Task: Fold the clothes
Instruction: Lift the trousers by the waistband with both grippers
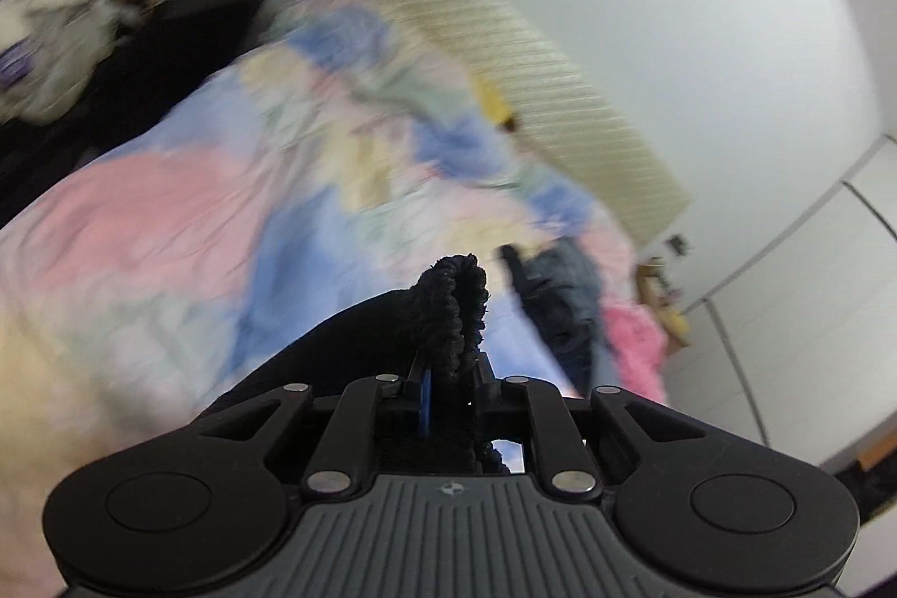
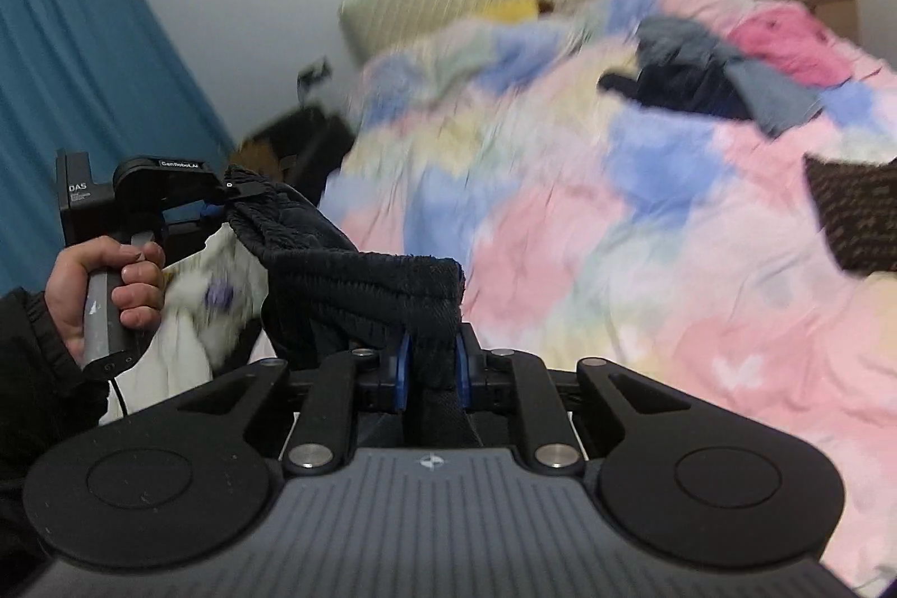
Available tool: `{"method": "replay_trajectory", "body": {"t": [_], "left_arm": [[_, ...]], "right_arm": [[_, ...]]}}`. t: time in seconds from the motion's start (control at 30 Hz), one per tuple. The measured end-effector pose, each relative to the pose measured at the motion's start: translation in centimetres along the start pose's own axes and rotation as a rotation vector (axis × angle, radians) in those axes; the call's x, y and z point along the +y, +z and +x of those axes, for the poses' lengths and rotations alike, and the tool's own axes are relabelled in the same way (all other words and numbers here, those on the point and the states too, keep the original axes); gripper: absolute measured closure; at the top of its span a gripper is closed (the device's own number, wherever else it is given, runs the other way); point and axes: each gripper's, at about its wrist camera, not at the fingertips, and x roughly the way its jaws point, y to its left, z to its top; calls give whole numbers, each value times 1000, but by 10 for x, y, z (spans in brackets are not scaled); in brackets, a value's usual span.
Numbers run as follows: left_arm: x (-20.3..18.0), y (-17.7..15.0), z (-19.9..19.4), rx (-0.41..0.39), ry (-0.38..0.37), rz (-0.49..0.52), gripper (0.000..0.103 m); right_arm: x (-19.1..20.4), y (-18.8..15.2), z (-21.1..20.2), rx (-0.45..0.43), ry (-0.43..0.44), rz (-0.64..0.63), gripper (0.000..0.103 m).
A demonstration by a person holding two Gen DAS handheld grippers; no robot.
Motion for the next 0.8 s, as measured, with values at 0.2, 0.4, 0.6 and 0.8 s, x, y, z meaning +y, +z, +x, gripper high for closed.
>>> {"method": "replay_trajectory", "body": {"t": [0.2, 0.4, 0.6, 0.8], "left_arm": [[-106, -12, 32, 6, -55, 129, 90], [-221, -63, 90, 37, -60, 210, 90], [-330, -135, 186, 110, -46, 300, 90], [-419, -224, 289, 205, -32, 402, 90]], "right_arm": [[-52, 17, -44, -122, -26, 42, 87], [-150, 30, -79, -168, -38, 118, 87], [-261, 38, -105, -199, -74, 190, 87], [-360, 32, -113, -214, -155, 243, 87]]}}
